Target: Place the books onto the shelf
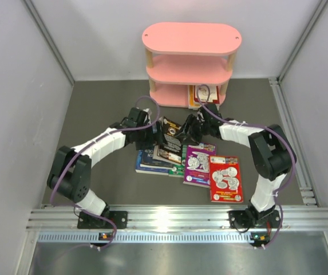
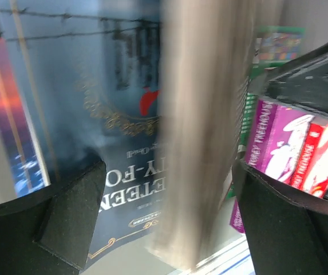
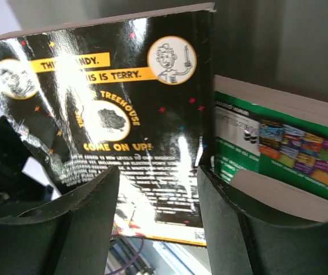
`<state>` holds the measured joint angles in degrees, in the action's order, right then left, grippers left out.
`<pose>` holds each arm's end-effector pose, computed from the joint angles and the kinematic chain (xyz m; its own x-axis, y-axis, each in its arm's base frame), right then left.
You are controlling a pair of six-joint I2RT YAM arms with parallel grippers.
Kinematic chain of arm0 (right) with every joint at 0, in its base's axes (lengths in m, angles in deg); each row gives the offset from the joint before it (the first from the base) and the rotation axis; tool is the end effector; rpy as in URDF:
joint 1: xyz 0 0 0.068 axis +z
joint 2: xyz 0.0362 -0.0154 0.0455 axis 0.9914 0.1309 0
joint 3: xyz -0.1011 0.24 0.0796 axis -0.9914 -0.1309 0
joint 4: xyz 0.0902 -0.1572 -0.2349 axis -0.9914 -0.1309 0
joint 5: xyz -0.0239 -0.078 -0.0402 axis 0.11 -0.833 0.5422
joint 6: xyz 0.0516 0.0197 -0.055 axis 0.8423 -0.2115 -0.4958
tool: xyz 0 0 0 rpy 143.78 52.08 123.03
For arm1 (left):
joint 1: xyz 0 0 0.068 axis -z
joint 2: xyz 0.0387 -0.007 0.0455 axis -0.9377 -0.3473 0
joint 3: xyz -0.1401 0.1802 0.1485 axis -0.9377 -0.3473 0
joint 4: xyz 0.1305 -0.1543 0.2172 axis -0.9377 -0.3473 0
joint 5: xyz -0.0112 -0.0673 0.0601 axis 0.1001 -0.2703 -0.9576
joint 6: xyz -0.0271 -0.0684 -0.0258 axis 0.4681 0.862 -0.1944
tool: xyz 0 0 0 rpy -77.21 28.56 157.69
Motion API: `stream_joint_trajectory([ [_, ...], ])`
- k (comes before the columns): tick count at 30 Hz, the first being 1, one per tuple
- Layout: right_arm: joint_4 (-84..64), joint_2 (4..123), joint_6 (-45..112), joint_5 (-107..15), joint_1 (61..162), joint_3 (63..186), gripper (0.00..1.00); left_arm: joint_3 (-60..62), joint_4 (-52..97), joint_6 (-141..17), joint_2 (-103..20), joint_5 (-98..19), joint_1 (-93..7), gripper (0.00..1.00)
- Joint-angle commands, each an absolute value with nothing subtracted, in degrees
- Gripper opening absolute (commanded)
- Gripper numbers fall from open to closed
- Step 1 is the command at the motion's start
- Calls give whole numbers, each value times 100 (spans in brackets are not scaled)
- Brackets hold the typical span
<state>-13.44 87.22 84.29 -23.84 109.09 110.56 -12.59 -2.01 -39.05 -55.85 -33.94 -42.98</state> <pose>0.3639 0.2195 0.1223 -0.9354 0.3496 -0.0530 0.1847 0.6110 0.7698 0.3277 -0.1824 0.1682 -0.9112 -0.1549 -0.3818 0.0579 0.8693 -0.4909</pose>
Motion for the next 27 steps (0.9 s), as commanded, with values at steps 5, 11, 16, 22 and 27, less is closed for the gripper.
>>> stream_joint_trajectory([
  [5, -2460, 8507, 7631, -3291, 10999, 11385, 59, -1549, 450, -3732, -5893, -3019, -4278, 91],
  [11, -3232, 8454, 7359, -3695, 11139, 11603, 59, -1637, 494, -3750, -6051, -2923, -4296, 58],
  [16, -3393, 8875, 7340, -3679, 11350, 11789, 61, -1567, 485, -3767, -6148, -2791, -4322, 59],
  [22, -2427, 9060, 7876, -3134, 11447, 11412, 61, -1558, 494, -3829, -6324, -2545, -4357, 26],
  [27, -3356, 9069, 7473, -3546, 11464, 11648, 62, -1760, 810, -3636, -6517, -2203, -4524, 0],
])
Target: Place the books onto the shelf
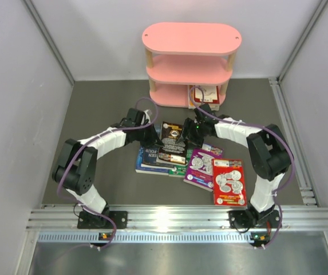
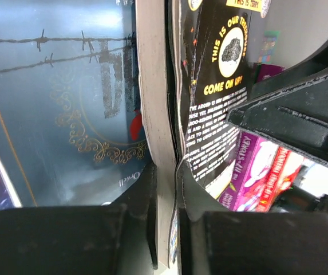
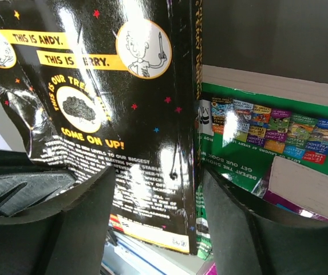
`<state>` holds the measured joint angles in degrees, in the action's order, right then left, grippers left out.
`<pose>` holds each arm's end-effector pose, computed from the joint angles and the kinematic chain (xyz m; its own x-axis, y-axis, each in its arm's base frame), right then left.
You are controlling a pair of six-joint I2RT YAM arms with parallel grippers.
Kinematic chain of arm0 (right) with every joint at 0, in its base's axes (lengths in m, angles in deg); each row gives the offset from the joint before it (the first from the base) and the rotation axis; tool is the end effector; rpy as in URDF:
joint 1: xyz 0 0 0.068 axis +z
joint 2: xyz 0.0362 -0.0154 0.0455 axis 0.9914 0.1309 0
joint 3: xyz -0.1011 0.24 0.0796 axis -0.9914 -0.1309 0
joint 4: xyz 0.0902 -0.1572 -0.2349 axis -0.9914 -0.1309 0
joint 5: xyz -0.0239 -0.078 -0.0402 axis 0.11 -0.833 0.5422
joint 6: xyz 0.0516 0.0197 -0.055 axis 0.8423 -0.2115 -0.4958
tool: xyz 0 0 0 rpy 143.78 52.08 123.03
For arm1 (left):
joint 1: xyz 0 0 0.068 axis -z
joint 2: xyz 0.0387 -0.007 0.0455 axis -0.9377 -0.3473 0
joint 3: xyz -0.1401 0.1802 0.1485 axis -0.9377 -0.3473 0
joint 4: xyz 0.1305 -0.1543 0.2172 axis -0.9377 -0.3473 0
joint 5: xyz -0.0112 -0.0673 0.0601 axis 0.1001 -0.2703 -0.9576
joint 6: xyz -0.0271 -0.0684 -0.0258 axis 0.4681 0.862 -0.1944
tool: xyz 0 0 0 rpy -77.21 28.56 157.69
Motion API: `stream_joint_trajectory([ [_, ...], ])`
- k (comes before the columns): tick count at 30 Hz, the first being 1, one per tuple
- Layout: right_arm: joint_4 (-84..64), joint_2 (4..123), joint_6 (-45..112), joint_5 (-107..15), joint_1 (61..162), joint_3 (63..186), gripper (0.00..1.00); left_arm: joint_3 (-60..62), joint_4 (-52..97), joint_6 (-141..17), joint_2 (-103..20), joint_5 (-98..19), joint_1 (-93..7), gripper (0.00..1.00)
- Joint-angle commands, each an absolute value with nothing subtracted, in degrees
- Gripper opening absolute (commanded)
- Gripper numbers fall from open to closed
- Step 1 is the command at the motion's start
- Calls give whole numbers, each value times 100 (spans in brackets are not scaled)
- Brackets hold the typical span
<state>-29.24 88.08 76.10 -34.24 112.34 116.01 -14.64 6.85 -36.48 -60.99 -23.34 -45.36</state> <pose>0.3538 0.2289 0.1216 -0.9526 0.2785 -0.1226 0.1579 0.7968 0.5832 0.3394 -0.1834 0.1394 -0.9381 -0.1766 -0.2978 0.0534 0.7761 -0.6283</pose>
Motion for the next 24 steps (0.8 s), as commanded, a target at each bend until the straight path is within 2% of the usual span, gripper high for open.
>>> stream_joint_trajectory([
  [1, -3436, 9043, 7437, -3660, 11456, 11614, 64, -1917, 1045, -3523, -6509, -2045, -4576, 0],
  [6, -3525, 8972, 7428, -3635, 11456, 11359, 68, -2401, 1820, -3118, -6465, -1455, -4998, 0],
  [8, -3368, 8938, 7516, -3539, 11464, 11192, 68, -2472, 1953, -3056, -6447, -1271, -5095, 0],
  [9, -3036, 8868, 7595, -3416, 11464, 11104, 65, -2490, 2136, -3012, -6456, -1227, -5104, 0],
  [11, -2770, 8779, 7770, -3327, 11464, 10902, 55, -2490, 2120, -3012, -6465, -1191, -5122, 0],
  [12, -2595, 8692, 7806, -3292, 11464, 10866, 39, -2499, 2120, -3012, -6465, -1200, -5122, 0],
  [15, -2418, 8499, 7833, -3222, 11447, 10901, 8, -2499, 2138, -2994, -6465, -1138, -5122, 0],
  [16, -2304, 8446, 7841, -3178, 11456, 10962, 2, -2499, 2138, -2985, -6439, -1138, -5122, 0],
  [18, -2250, 8305, 7815, -3090, 11456, 11059, 0, -2446, 2024, -3046, -6395, -1243, -5122, 14],
  [19, -2259, 8252, 7798, -3064, 11447, 11190, 0, -2368, 1823, -3082, -6290, -1305, -5122, 26],
  [20, -2285, 8173, 7745, -3055, 11447, 11252, 0, -2315, 1726, -3117, -6219, -1375, -5122, 38],
  [21, -2337, 8007, 7693, -3072, 11438, 11331, 0, -2245, 1481, -3222, -6140, -1593, -5122, 63],
  [23, -2582, 7831, 7561, -3116, 11429, 11603, 0, -2025, 1330, -3301, -5903, -1753, -5131, 82],
  [24, -2636, 7656, 7534, -3116, 11429, 11683, 0, -1963, 1286, -3319, -5859, -1806, -5131, 96],
])
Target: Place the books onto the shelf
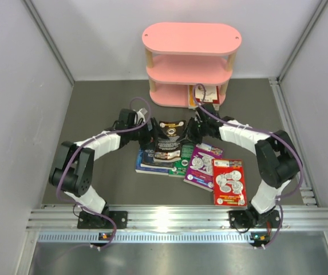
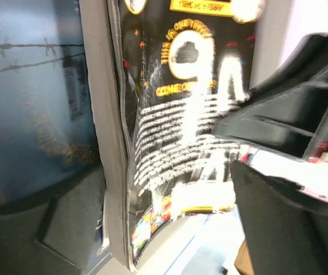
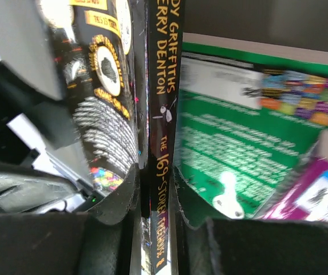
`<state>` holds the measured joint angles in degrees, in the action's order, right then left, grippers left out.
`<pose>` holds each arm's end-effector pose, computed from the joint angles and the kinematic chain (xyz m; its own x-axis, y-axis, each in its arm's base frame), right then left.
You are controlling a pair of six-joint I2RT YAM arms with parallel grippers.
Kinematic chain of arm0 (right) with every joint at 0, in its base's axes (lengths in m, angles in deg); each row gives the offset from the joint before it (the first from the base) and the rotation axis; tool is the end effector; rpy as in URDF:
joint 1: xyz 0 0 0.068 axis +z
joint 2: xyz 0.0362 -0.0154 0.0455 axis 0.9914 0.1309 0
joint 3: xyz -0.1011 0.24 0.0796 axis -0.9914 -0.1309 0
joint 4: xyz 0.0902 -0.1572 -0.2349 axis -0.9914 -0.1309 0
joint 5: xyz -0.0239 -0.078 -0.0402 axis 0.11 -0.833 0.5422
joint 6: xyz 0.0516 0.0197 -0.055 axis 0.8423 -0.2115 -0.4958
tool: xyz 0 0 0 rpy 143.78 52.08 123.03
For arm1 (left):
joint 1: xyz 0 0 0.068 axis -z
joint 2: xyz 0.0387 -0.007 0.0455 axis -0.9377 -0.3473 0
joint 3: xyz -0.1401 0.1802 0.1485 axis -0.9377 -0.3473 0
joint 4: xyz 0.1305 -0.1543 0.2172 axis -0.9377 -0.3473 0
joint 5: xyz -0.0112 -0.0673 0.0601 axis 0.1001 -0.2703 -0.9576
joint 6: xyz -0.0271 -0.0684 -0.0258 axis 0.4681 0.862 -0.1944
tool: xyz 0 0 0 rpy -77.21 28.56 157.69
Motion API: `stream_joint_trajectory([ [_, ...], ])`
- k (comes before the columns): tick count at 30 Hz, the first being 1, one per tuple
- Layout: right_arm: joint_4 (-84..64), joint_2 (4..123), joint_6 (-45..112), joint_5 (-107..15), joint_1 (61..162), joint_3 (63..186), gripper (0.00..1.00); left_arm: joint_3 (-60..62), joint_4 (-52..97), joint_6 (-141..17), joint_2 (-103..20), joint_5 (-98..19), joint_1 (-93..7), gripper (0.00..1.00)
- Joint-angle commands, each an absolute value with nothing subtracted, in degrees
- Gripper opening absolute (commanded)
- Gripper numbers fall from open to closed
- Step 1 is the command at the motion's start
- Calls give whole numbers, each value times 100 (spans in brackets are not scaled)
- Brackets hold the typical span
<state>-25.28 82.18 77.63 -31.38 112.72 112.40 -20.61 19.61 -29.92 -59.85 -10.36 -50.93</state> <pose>0.3421 0.2289 0.1474 -0.9486 0.2781 -0.1510 0.1102 0.7377 0.6660 0.3432 -0.1590 0.1364 -0.9373 -0.2600 -0.2319 0.0314 0.5998 -0.7996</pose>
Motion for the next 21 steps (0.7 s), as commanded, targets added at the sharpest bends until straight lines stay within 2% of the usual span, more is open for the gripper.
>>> stream_joint_trajectory([
  [1, -2689, 7558, 7516, -3125, 11403, 11805, 0, -1832, 1276, -3311, -5797, -1806, -5139, 98],
  [12, -2665, 6618, 8298, -2652, 10911, 12325, 0, -1944, 2497, -2258, -5762, -1262, -5227, 98],
  [18, -1303, 5959, 9431, -2246, 10489, 11175, 0, -2621, 4664, -397, -5542, -857, -5421, 95],
  [21, -976, 5774, 9669, -2202, 10314, 10796, 0, -2770, 5211, 272, -5603, -778, -5421, 93],
])
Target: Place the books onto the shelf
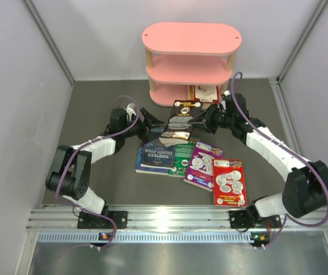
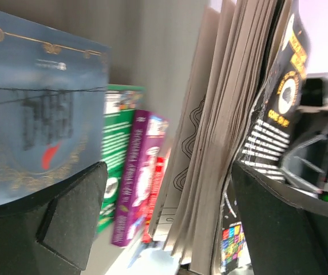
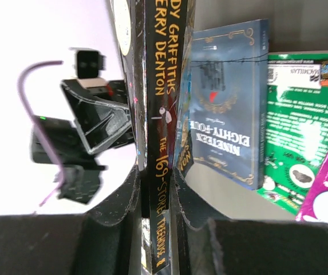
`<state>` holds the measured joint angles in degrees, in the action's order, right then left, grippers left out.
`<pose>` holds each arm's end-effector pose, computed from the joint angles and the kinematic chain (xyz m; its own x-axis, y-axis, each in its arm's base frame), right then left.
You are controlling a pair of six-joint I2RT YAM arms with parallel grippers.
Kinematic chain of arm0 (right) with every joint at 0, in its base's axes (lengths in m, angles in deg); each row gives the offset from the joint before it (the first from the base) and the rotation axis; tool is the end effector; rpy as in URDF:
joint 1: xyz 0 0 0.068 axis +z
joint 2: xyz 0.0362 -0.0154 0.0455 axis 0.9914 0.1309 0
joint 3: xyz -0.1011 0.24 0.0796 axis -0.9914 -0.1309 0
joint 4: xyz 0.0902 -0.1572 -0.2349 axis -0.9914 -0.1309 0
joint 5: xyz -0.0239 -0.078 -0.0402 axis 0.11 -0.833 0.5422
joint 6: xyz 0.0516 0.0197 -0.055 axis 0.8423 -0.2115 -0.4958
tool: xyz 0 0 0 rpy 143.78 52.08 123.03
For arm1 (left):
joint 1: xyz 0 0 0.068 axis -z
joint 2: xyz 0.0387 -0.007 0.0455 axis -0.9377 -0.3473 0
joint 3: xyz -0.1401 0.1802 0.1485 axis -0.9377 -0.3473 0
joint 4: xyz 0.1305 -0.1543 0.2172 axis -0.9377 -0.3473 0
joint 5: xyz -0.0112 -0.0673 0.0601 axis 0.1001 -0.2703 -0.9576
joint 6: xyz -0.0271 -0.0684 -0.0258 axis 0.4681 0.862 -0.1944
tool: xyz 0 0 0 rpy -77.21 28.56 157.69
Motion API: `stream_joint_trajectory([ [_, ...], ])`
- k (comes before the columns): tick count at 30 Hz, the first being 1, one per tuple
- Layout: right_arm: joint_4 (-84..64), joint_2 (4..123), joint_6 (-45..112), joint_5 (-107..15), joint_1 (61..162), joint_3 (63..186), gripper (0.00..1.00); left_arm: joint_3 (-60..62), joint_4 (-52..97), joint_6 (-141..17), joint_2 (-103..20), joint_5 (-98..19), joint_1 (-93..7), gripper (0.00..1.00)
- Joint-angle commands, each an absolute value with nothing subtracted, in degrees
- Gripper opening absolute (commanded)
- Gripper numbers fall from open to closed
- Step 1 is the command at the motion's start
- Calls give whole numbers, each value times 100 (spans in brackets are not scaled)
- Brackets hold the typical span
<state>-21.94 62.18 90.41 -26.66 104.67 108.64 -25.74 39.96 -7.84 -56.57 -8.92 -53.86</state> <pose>0.3322 0.1683 0.2606 -0.8416 0.5184 -0.1512 0.1420 0.4827 0.8642 0.3527 -0.1432 0.1632 -0.8594 -0.4951 -0.1280 -0.0655 0.3547 -0.9327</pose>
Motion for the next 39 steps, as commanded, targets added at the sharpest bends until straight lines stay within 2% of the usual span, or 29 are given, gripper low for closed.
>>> stream_joint_trajectory([
  [1, -976, 5756, 9713, -2124, 10278, 10717, 0, -2806, 5614, 415, -5629, -769, -5421, 93],
  [17, 1405, 5729, 11365, -1877, 10067, 9970, 0, -3035, 6769, 1119, -5805, -655, -5166, 93],
  [23, 1572, 5764, 11331, -1894, 10085, 9829, 0, -3246, 8059, 1953, -5990, -795, -5157, 93],
  [30, 1995, 5878, 11392, -1903, 10102, 9364, 0, -3115, 9125, 2666, -6341, -857, -5113, 84],
  [33, 1934, 5949, 11261, -1877, 10111, 9223, 0, -2965, 8959, 2544, -6281, -831, -5087, 83],
  [39, 1829, 6037, 11015, -1894, 10111, 9108, 0, -2736, 8054, 1990, -6043, -655, -5078, 67],
])
